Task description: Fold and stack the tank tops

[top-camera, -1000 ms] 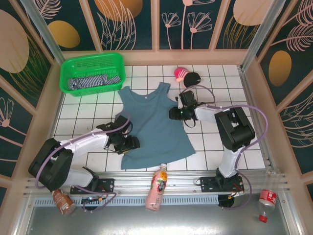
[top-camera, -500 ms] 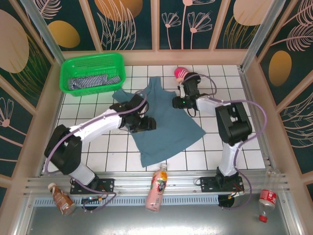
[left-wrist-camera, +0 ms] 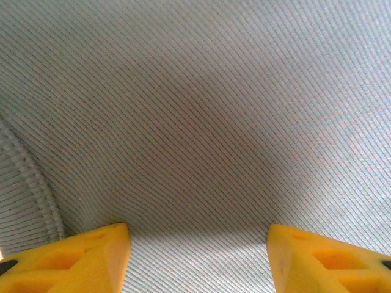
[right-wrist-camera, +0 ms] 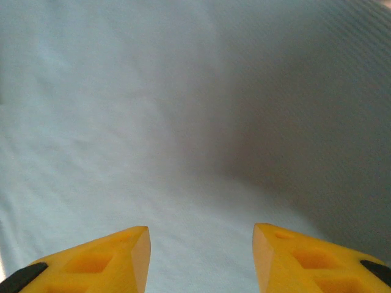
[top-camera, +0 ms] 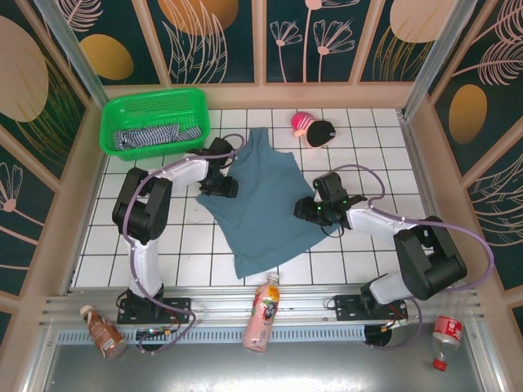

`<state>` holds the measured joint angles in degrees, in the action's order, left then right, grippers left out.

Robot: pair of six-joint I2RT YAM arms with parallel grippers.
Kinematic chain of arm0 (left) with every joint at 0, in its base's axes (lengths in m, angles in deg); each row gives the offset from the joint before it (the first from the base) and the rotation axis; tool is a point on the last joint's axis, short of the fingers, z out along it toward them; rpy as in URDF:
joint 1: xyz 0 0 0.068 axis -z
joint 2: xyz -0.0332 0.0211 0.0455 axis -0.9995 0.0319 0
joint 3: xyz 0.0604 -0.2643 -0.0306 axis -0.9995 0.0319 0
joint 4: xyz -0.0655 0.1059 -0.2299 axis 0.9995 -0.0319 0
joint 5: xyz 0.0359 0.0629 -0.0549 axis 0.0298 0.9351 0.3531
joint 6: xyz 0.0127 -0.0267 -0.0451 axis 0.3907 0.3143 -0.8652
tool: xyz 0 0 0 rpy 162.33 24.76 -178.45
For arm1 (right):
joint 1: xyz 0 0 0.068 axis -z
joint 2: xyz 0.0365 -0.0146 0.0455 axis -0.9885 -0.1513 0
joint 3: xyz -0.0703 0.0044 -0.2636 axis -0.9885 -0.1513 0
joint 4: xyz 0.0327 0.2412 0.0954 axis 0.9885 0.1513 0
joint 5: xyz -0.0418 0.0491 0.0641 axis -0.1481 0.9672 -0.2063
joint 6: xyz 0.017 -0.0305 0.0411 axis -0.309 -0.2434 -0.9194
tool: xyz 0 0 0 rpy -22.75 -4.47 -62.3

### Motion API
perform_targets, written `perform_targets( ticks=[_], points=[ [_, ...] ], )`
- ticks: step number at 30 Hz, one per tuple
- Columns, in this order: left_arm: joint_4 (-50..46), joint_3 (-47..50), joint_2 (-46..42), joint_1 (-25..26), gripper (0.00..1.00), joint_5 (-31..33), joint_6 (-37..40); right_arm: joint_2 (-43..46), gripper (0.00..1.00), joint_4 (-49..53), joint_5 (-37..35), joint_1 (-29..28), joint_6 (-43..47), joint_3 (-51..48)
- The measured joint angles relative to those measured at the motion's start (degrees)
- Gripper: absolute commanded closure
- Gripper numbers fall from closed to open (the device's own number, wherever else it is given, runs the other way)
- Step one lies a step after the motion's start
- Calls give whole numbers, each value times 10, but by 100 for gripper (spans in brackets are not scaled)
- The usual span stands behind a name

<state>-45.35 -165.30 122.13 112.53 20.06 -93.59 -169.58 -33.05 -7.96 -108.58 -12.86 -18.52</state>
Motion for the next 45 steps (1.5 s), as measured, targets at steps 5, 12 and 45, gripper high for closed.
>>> perform_targets(
  ticks=[5, 12, 45],
  points=[
    [11, 39, -26, 2, 39, -19, -10, -42, 52, 2, -4, 17, 18, 2],
    [20, 133, -98, 49, 38, -64, -111, -104, 53, 19, -52, 85, 119, 75],
    [-24, 219, -244, 28, 38, -17, -248, -132, 36, 48, -57, 158, 328, 228]
  ],
)
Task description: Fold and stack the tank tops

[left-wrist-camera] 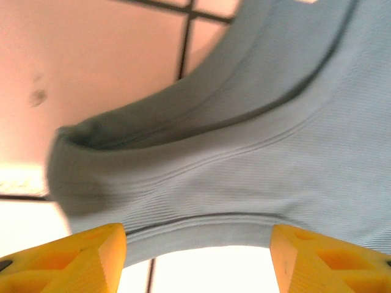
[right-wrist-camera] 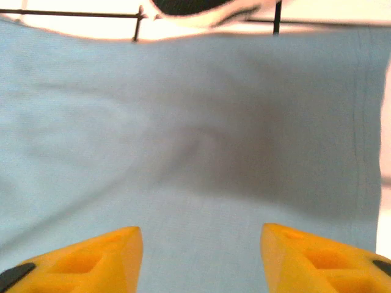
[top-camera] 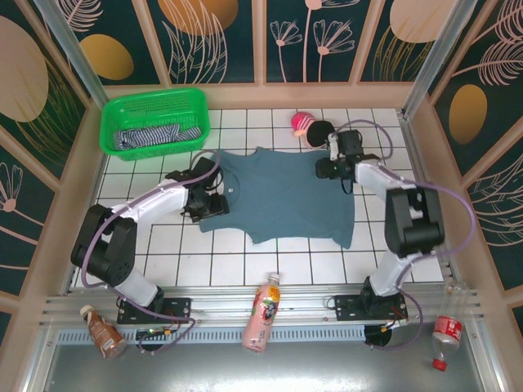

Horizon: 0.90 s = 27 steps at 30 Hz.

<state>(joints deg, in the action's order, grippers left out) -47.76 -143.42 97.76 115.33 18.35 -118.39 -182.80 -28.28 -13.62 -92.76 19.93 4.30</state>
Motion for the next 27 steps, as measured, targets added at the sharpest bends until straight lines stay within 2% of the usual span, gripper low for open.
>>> perform_targets(
  ticks=[5, 12, 20, 27],
  points=[
    [-25, 59, -21, -5, 42, 1, 11, 171, 35, 39, 46, 2, -110, -125],
    [-31, 101, -36, -20, 45, 5, 19, 307, 37, 144, 45, 3, -243, -230],
    [17, 101, -35, -24, 49, 0, 22, 322, 39, 238, 4, 10, -296, -231],
    [42, 101, -33, -24, 56, -4, 21, 308, 42, 260, -3, 12, -310, -241]
  ],
)
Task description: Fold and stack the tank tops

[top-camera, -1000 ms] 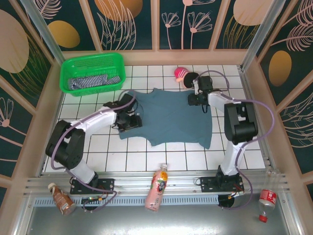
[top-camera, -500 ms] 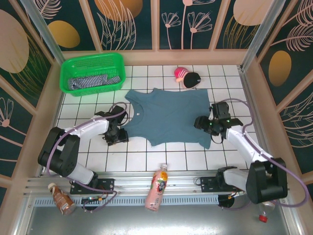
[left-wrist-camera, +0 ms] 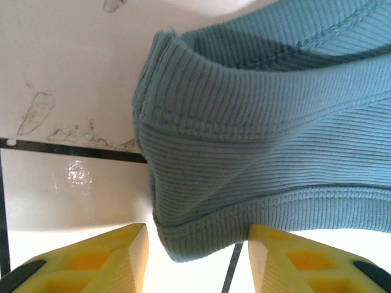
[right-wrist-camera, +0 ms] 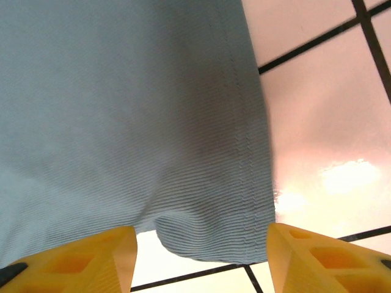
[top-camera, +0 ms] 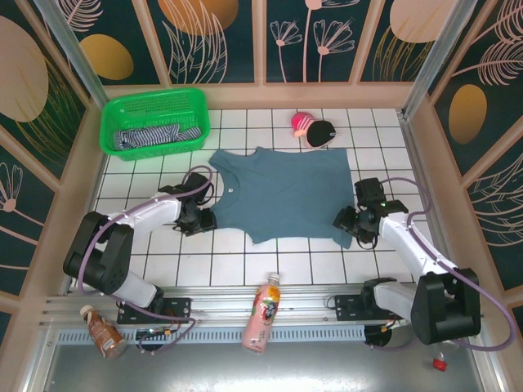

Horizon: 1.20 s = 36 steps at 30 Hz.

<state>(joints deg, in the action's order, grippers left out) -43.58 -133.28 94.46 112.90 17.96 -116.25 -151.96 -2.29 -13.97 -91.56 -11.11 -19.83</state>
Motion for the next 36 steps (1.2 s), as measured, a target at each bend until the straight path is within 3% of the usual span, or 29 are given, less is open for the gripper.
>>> perform_targets(
  ticks=[10, 22, 30, 36],
  points=[
    [26, -4, 30, 0, 72, 2, 5, -51, 47, 5, 0, 0, -31, -26],
    [21, -29, 50, -16, 75, 43, 40, -89, 65, 1, -24, -10, -79, -34],
    [19, -39, 59, -25, 72, 49, 49, -84, 80, 8, -35, -7, -94, -35],
    [-13, -41, 37, -25, 52, 35, 39, -73, 83, 6, -35, -7, -96, -38]
  ],
)
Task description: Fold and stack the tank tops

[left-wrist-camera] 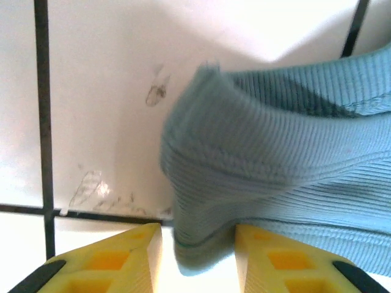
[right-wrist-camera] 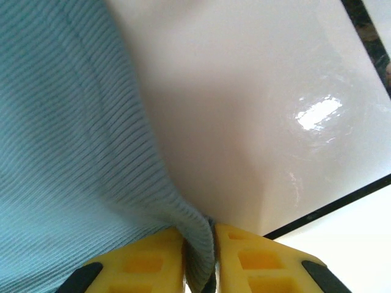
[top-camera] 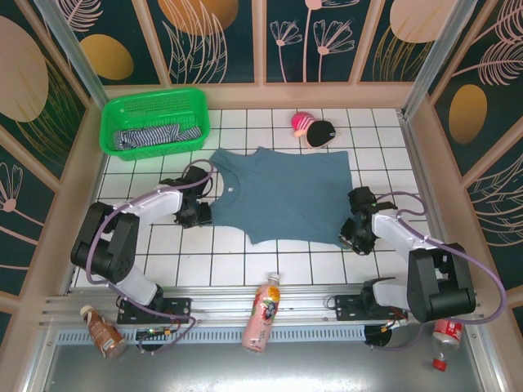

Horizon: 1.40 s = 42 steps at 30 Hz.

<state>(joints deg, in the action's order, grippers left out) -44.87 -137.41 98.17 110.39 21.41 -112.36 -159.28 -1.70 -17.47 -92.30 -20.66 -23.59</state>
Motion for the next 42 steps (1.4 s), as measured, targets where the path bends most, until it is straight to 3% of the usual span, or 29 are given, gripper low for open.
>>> perform_targets(
  ticks=[4, 8, 12, 21, 29, 39, 42],
  points=[
    [-17, 0, -52, 16, 46, -25, -40, 3, 86, 0, -1, 0, 1, 0],
    [-9, -1, -78, 92, 44, -61, -104, 14, 90, 0, -1, 0, 5, 0],
    [42, -1, -56, 184, 44, -99, -183, 28, 93, 2, -2, 0, 9, 0],
    [166, 3, 12, 281, 49, -126, -313, 39, 95, 2, -1, 2, 12, 0],
    [201, 14, 31, 291, 62, -122, -350, 39, 96, 2, -1, 2, 15, 0],
    [153, -7, 47, 291, 59, -74, -341, 54, 97, 5, -1, 5, 15, 0],
    [149, -21, 53, 291, 64, -67, -336, 54, 96, 6, -1, 5, 15, 0]
  ],
)
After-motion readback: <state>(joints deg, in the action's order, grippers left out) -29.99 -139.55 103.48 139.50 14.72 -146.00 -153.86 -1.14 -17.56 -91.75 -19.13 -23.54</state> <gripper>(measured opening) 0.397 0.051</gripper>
